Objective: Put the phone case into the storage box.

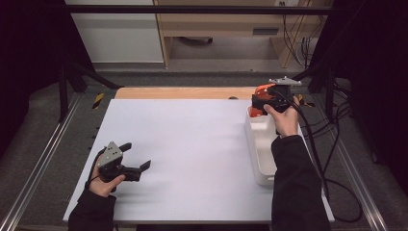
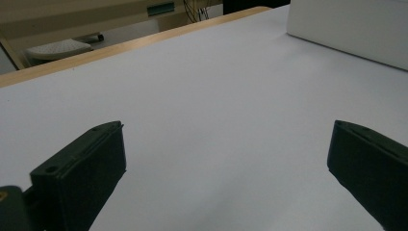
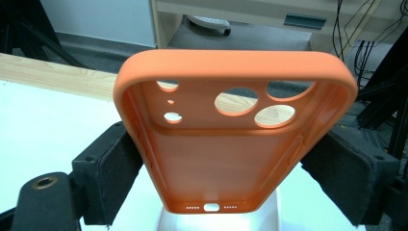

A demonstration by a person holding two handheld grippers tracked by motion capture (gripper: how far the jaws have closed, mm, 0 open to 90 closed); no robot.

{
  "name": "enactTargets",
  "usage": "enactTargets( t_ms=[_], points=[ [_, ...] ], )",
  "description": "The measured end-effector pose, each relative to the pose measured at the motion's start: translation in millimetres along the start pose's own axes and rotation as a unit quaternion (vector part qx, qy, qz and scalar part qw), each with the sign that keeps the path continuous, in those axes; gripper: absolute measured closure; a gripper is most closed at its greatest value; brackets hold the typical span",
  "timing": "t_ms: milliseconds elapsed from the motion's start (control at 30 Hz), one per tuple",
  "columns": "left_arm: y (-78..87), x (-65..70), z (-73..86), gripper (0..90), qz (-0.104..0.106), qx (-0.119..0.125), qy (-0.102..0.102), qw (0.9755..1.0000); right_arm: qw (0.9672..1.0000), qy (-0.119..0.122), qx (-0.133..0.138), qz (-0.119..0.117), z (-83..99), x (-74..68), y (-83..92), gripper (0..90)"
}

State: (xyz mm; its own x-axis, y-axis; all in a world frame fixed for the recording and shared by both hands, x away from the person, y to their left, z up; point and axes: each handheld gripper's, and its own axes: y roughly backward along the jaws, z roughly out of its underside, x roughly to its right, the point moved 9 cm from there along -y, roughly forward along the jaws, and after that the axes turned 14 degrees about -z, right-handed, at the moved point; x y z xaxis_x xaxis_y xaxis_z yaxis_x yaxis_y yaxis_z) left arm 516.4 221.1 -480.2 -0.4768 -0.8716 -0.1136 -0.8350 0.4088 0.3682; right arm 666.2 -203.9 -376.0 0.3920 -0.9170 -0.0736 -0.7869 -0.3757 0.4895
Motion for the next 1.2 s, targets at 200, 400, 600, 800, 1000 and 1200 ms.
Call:
enactTargets(
  t_ms=[200, 400, 600, 800, 1000, 1200],
  points=[
    [0.0, 0.4, -0.2, 0.0, 0.001, 0.001, -0.001, 1.0, 1.0, -0.006, 0.0, 0.007, 3.1, 1.8, -3.2, 15.4],
    [-0.1, 0.7, 0.0, 0.0, 0.002, 0.0, -0.002, 1.0, 0.9998, -0.011, 0.001, 0.015, 5.5, 5.6, -8.1, 15.4],
    [-0.4, 1.2, 0.3, 0.0, 0.003, 0.0, -0.003, 1.0, 0.9997, -0.013, -0.003, 0.021, 8.8, 8.5, -14.6, 15.4],
    [-0.9, 1.9, 0.7, 0.0, 0.004, -0.002, -0.005, 1.0, 0.9995, -0.018, -0.013, 0.024, 15.3, 11.6, -22.1, 15.4],
    [-1.1, 2.5, 1.0, 0.0, 0.005, -0.002, -0.005, 1.0, 0.9992, -0.021, -0.021, 0.028, 21.0, 15.0, -28.5, 15.4],
    [-1.6, 3.3, 1.3, 0.0, 0.006, -0.002, -0.007, 1.0, 0.9989, -0.024, -0.026, 0.031, 25.0, 16.9, -34.0, 15.4]
  ],
)
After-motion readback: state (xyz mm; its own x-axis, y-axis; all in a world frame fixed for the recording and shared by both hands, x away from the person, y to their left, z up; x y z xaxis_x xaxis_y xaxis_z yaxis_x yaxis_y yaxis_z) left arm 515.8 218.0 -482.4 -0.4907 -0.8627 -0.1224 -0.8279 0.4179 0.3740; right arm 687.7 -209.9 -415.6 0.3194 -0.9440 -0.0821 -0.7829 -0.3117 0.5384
